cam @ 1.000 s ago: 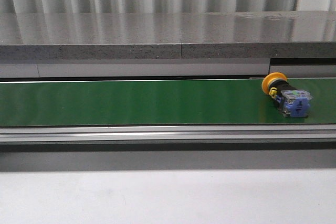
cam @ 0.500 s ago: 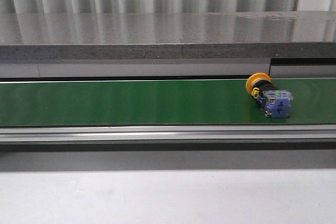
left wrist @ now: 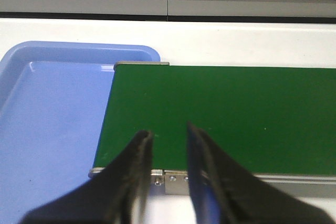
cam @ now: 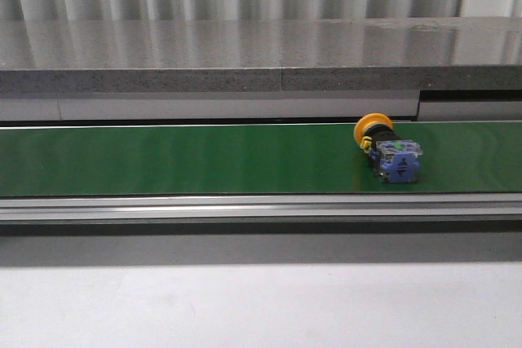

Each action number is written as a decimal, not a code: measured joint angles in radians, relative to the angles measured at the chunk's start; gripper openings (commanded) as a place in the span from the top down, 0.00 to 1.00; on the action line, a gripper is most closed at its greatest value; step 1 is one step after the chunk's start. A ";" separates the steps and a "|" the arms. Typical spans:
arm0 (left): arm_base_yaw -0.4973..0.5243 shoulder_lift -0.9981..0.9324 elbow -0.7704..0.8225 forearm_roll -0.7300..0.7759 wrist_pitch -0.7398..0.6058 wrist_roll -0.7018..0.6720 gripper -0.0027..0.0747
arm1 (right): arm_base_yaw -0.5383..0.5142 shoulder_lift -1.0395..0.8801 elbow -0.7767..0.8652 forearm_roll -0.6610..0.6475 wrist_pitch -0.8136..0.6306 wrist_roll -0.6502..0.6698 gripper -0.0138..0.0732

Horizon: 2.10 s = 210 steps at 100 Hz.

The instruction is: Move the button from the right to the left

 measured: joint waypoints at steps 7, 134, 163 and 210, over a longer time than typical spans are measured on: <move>0.000 0.052 -0.045 -0.010 0.000 0.009 0.35 | 0.000 0.000 0.000 0.000 0.000 0.000 0.92; -0.566 1.071 -0.975 -0.129 0.511 -0.242 0.31 | 0.000 0.000 0.000 0.000 0.000 0.000 0.92; -0.658 1.148 -1.016 -0.206 0.499 -0.248 0.32 | 0.000 0.000 0.000 0.000 0.000 0.000 0.92; -0.673 1.252 -1.023 -0.210 0.477 -0.268 0.32 | 0.000 0.000 0.000 0.000 0.000 0.000 0.92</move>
